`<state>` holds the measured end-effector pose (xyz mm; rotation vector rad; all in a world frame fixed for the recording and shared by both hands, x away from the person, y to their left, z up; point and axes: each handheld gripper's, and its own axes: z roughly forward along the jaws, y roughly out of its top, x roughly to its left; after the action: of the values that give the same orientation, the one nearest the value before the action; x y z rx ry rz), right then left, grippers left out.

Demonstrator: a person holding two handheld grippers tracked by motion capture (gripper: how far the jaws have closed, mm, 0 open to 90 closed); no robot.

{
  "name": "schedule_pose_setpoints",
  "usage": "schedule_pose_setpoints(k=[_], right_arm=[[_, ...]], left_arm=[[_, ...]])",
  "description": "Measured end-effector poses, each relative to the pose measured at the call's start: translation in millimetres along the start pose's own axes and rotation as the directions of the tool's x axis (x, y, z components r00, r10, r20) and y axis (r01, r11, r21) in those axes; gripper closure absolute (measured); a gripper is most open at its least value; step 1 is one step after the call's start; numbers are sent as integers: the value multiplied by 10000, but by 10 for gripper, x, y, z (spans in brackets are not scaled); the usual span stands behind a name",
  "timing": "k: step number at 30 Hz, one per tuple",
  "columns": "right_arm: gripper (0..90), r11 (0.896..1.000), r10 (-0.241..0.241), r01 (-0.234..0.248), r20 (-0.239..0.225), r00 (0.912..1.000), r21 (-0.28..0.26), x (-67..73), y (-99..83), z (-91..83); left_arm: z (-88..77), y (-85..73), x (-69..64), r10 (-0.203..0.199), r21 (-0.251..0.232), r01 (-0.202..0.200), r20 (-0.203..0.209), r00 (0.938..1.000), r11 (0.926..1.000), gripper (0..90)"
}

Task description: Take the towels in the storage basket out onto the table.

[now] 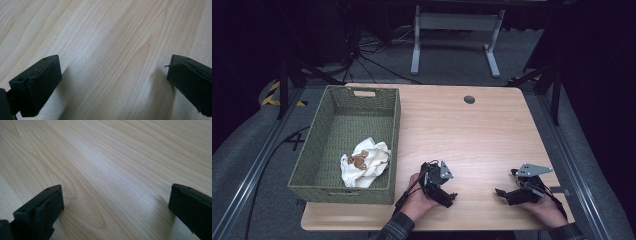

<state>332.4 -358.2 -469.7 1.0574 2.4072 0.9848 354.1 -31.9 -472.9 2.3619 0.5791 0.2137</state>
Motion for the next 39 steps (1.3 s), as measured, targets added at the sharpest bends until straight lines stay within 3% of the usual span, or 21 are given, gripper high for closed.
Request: schedule_pose_setpoints(k=[2, 11, 20, 39], right_arm=[[3, 10000, -43, 43, 1, 10000, -17, -3, 0, 1], [3, 10000, -30, 30, -39, 10000, 15, -1, 1, 0], [2, 10000, -60, 61, -64, 10000, 40, -3, 3, -2], [3, 9999, -147, 148, -160, 9998, 52, -16, 6, 1]], left_arm=[[-17, 6, -8, -2, 202, 1, 11, 10000, 9998, 2], [-74, 20, 8, -146, 107, 147, -61, 9999, 9998, 2], [-143, 8, 41, -528, 274, 537, -318, 9981, 9982, 3], [-293, 22, 107, -873, -125, 869, -312, 9957, 9961, 10]])
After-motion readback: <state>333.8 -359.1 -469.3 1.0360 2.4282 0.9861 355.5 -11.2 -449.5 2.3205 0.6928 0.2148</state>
